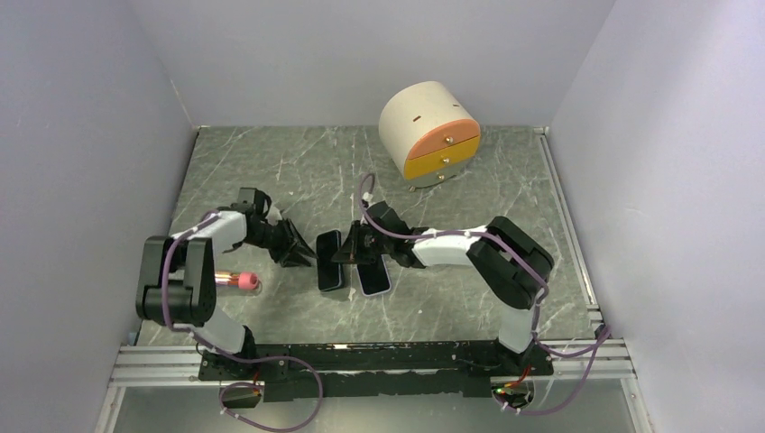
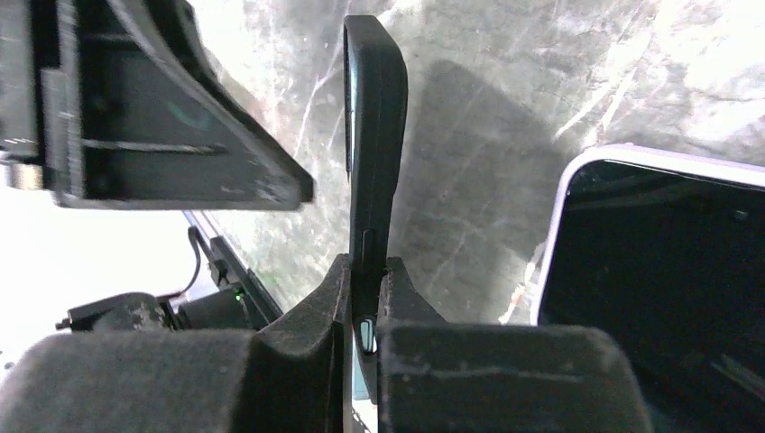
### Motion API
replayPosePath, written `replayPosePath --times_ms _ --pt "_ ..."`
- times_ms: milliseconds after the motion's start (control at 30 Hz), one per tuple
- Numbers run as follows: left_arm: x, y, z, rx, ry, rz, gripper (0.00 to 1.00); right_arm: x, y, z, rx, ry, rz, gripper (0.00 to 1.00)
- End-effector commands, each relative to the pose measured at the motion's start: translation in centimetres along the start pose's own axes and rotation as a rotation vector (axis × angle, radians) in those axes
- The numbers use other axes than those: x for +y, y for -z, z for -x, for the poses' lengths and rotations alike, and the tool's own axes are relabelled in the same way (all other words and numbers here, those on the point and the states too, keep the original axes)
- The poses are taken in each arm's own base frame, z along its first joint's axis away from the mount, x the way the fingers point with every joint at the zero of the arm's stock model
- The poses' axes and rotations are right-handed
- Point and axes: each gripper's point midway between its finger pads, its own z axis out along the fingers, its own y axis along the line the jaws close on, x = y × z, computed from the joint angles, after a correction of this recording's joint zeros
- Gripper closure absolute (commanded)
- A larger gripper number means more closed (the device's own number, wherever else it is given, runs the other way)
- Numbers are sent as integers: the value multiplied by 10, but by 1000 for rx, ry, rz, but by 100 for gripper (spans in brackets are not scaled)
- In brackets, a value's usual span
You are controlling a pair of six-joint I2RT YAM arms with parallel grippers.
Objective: Put the phone into the phone case
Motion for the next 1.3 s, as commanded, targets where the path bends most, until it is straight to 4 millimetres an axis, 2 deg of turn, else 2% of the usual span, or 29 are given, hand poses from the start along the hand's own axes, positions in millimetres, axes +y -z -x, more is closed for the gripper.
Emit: replayPosePath --times_ms 0,133,167,267,367,533,667,767,900,1000,1167,1267 --pt "-42 44 6 -122 -185 -65 58 54 39 35 -92 143 202 100" --pt "-88 84 -12 -190 -385 -241 29 73 74 29 -82 242 328 100" --pt "-98 93 -18 -199 -433 -288 25 76 81 28 -87 269 337 100" --pt "-125 114 -38 -184 -544 -436 20 88 108 27 -115 324 391 100" --pt "-141 126 -54 -155 -598 -552 19 108 136 28 -145 352 496 100" --pt "-147 133 -75 -84 -646 -685 21 136 171 23 -173 393 636 100" --pt "-150 138 -88 -54 -669 -762 24 145 181 22 -174 393 669 100" --pt "-153 140 -90 -83 -671 -778 27 149 182 21 -156 391 683 100" --pt "-157 142 -95 -91 -674 -816 36 151 180 24 -159 371 693 100" --pt "-156 135 -97 -78 -666 -810 43 154 180 26 -165 355 705 100" --pt "-155 120 -105 -46 -646 -813 47 155 179 27 -166 331 723 100" --pt "-159 119 -109 -40 -653 -832 57 154 177 27 -165 322 726 100"
